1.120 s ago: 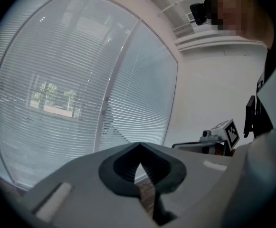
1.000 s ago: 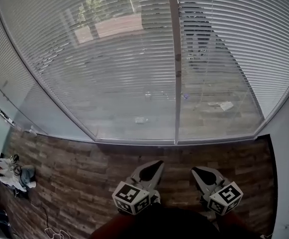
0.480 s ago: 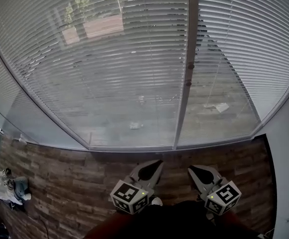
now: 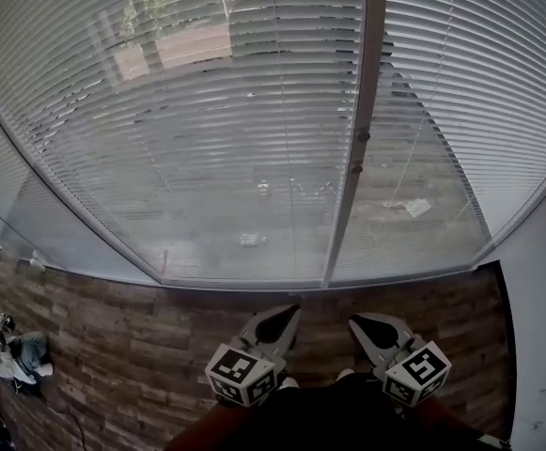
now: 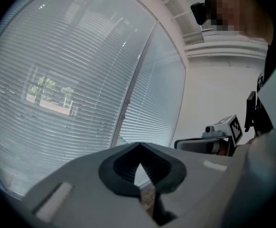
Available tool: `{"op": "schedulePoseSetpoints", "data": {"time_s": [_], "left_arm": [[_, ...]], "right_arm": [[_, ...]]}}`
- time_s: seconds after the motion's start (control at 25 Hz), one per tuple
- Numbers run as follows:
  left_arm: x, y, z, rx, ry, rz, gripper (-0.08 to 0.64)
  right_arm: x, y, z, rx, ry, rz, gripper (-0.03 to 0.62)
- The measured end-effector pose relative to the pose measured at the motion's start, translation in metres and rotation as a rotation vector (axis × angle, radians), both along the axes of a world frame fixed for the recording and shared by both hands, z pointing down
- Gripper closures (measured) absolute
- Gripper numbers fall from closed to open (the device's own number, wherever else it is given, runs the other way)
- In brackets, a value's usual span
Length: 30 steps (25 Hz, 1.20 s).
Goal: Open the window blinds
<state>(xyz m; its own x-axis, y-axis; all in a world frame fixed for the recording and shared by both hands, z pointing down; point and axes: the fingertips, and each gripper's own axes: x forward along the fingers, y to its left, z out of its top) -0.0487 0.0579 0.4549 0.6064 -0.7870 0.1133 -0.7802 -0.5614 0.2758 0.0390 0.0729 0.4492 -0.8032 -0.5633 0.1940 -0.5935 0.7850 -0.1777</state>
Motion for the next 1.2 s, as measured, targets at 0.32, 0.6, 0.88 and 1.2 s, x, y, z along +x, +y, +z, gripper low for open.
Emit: {"op": "schedulePoseSetpoints", "data": {"time_s": [0.32, 0.6, 0.88, 1.2], "left_arm": [[0.059, -0.025, -0.014, 0.02, -0.001, -0.066, 0.559], [0.116, -0.03, -0.008, -0.015, -0.034, -0.086, 0.558], [0.158, -0.027, -0.007, -0.07, -0.087, -0.09, 0.559], [0.165, -0.044, -0.011, -0.085, -0.138, -0.117, 0.558]], "right_arm": [[0.057, -0.031, -0.019, 0.026, -0.037, -0.069, 0.566], [0.112, -0.042, -0.007, -0.017, -0.047, -0.097, 0.566], [0.154, -0.048, -0.013, -0.046, -0.101, -0.103, 0.566], [0.169, -0.069, 0.002, -0.079, -0.141, -0.115, 0.566]]}}
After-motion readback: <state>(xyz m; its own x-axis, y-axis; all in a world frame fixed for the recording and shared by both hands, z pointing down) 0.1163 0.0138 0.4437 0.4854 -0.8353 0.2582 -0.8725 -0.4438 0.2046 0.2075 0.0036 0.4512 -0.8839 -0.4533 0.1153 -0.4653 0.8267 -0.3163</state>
